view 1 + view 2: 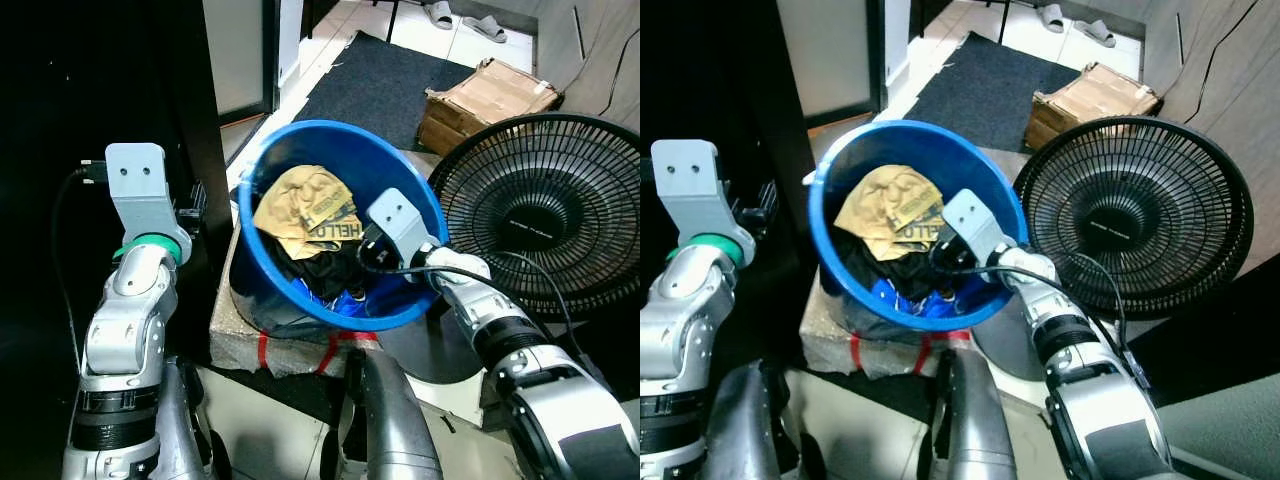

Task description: Clothes washing

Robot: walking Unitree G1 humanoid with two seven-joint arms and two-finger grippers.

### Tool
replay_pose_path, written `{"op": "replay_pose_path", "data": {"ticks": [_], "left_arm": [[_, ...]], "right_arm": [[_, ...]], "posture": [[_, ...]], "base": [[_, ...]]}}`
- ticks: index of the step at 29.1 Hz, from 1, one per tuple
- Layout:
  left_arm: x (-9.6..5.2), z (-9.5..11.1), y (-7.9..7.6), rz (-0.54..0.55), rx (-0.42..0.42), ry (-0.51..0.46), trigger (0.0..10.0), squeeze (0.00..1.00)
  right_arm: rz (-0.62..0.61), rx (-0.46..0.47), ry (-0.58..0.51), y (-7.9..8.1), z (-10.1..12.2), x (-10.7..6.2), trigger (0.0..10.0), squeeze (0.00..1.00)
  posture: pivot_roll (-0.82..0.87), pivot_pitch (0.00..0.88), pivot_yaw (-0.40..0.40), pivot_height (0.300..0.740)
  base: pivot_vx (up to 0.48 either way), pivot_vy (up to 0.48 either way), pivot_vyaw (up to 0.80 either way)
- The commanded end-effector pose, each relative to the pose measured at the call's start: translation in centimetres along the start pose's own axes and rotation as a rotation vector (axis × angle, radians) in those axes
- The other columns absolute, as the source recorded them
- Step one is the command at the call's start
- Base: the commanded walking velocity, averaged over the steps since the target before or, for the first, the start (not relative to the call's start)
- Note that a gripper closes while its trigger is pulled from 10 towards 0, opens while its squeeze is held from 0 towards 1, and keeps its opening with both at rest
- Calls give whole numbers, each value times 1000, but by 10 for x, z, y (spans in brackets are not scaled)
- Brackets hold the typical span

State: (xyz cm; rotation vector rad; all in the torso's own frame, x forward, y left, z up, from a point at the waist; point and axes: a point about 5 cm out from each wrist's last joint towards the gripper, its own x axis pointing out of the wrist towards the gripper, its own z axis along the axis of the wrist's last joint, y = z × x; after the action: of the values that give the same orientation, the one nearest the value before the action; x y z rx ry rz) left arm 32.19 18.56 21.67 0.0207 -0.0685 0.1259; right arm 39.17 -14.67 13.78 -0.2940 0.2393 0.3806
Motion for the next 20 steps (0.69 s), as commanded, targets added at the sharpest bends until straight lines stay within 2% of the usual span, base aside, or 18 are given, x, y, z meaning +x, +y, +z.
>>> {"op": "replay_pose_path", "data": {"ticks": [1, 2, 10, 11, 14, 16, 18, 20], "left_arm": [[-3, -4, -1, 0, 9, 19, 10000, 0], [-3, -4, -1, 0, 10, 18, 10000, 0], [-4, -3, 2, 5, 13, 18, 10000, 0], [-5, -4, 2, 6, 14, 20, 10000, 0], [-5, -4, 1, 6, 14, 22, 10000, 0], [-5, -4, 1, 6, 14, 22, 10000, 0], [-5, -4, 2, 6, 15, 21, 10000, 0], [-5, -4, 2, 6, 16, 21, 10000, 0]], "right_arm": [[-2, 88, 81, 9, -20, 0, 10000, 0], [-13, 141, 86, 8, -17, 2, 10000, 0], [9, 129, 51, 12, -1, 7, 10000, 0], [20, 134, 22, 14, 8, 9, 10000, 0], [98, 5, -35, 27, 26, 14, 10000, 0], [98, 5, -35, 27, 26, 14, 10000, 0], [160, -125, -42, 37, 30, 16, 10000, 0], [177, -155, -42, 40, 31, 16, 10000, 0]], "posture": [[113, 231, -57, 445], [115, 232, -57, 445], [124, 236, -61, 445], [123, 236, -61, 445], [132, 233, -61, 445], [132, 233, -61, 445], [134, 233, -61, 445], [134, 233, -61, 445]], "base": [[0, 0, 0], [0, 0, 0], [0, 0, 0], [0, 0, 0], [0, 0, 0], [0, 0, 0], [0, 0, 0], [0, 0, 0]]}}
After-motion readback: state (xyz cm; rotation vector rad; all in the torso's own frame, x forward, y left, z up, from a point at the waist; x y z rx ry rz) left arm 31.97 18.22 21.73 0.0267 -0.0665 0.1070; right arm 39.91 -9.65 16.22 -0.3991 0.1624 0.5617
